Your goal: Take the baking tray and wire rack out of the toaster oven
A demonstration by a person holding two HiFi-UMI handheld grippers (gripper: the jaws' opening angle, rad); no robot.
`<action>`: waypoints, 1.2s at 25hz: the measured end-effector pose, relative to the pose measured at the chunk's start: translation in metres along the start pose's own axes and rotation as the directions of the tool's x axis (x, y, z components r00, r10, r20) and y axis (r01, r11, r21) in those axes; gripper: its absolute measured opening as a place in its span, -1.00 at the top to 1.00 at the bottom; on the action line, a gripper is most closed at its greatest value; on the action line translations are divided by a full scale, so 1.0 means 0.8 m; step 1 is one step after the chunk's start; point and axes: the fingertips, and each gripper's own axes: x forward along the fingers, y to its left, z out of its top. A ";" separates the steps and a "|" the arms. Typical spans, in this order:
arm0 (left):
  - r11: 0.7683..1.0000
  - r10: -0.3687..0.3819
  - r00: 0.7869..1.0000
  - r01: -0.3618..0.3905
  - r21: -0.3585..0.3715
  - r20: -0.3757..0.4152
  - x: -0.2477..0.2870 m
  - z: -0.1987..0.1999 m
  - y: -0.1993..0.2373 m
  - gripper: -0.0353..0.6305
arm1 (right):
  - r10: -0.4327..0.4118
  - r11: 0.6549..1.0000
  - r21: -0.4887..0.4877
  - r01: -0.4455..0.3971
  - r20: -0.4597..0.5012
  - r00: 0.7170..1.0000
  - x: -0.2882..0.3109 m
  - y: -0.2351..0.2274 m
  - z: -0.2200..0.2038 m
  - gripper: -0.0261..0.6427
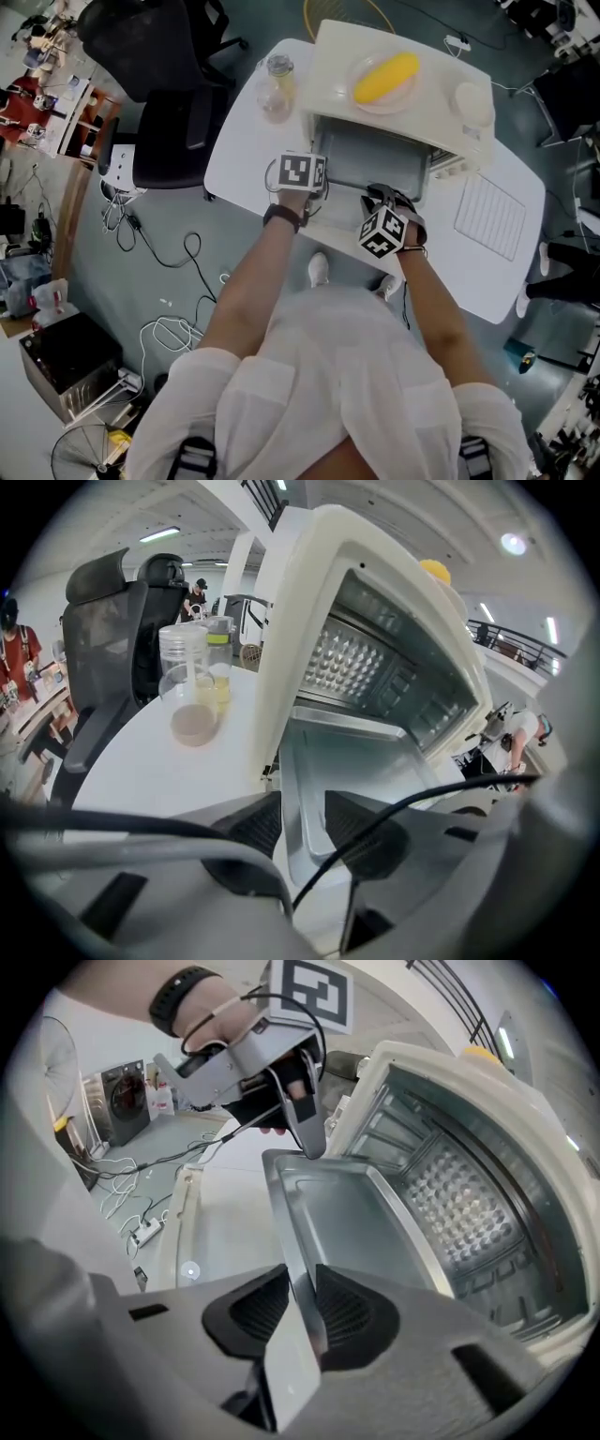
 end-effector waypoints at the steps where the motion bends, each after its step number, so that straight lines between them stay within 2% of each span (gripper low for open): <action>1: 1.000 0.004 1.000 -0.003 0.004 -0.007 0.003 0.000 0.000 0.50 | 0.003 1.000 0.000 -0.003 0.001 1.000 -0.002 0.003 -0.001 0.65; 12: 0.998 0.034 0.995 -0.028 0.064 -0.092 0.035 0.001 0.005 0.50 | 0.042 0.999 -0.015 -0.042 0.028 0.999 -0.016 0.021 -0.003 0.65; 20: 0.998 0.027 0.993 -0.020 0.061 -0.119 0.043 0.001 0.005 0.50 | 0.059 0.998 -0.020 -0.058 0.017 0.998 -0.014 0.024 -0.005 0.67; 25: 1.000 0.015 0.992 -0.017 -0.021 -0.125 0.041 0.000 0.010 0.58 | 0.081 0.996 -0.024 -0.081 0.000 0.997 -0.013 0.027 -0.005 0.66; 27: 0.998 0.006 0.992 -0.015 -0.067 -0.123 0.039 -0.001 0.011 0.63 | 0.103 0.994 -0.028 -0.103 -0.013 0.995 -0.014 0.029 -0.006 0.66; 30: 0.995 0.009 0.993 -0.021 -0.098 -0.119 0.037 -0.003 0.012 0.66 | 0.142 0.989 -0.026 -0.142 -0.033 0.989 -0.017 0.029 -0.010 0.64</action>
